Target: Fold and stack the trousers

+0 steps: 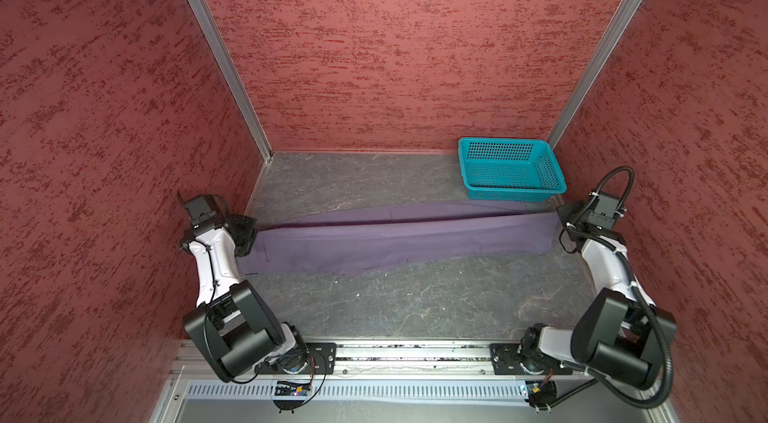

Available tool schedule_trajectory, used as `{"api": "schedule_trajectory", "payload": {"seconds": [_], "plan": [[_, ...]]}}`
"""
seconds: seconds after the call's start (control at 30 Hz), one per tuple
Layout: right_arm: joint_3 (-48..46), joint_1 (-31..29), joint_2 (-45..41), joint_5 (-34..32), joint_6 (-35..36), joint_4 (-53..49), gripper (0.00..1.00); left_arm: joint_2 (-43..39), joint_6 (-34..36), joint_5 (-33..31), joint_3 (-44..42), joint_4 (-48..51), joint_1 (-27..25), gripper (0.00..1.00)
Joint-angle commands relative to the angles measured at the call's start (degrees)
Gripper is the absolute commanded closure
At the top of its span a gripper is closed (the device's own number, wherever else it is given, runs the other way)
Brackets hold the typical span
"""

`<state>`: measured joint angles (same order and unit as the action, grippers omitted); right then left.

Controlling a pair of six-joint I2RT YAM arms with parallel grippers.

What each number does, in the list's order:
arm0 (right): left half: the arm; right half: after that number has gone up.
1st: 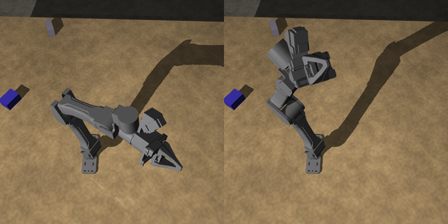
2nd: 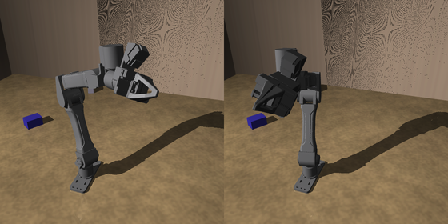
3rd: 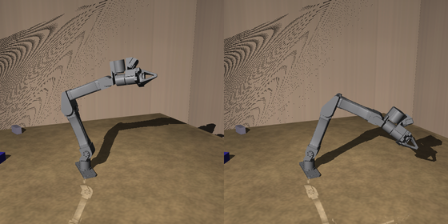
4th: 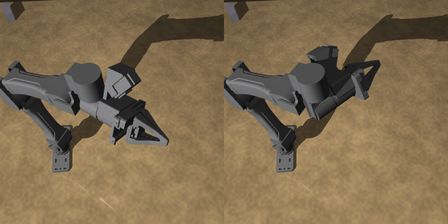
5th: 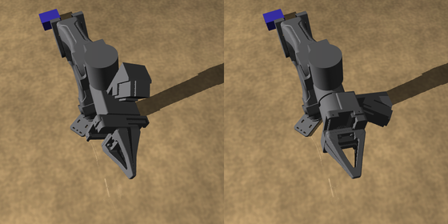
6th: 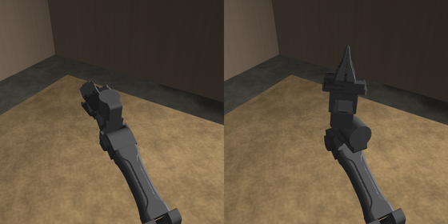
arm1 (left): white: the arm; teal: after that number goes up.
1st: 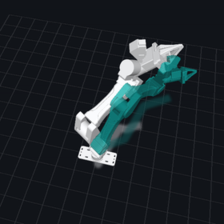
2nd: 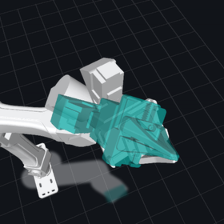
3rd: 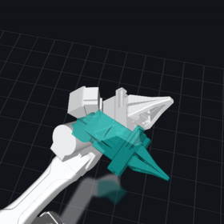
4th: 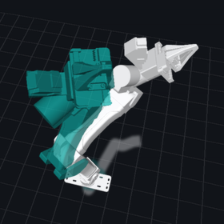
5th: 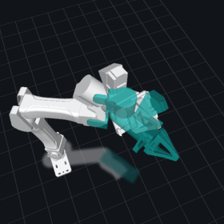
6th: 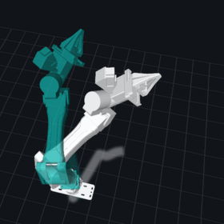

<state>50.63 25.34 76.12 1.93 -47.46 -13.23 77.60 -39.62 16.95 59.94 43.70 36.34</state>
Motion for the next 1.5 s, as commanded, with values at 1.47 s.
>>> {"api": "schedule_trajectory", "payload": {"seconds": [1.47], "plan": [[0.9,-1.2,-31.8,-18.6,4.9,-16.0,1.0,-19.1,7.6,1.8,-0.7,12.2,14.3,1.0]]}}
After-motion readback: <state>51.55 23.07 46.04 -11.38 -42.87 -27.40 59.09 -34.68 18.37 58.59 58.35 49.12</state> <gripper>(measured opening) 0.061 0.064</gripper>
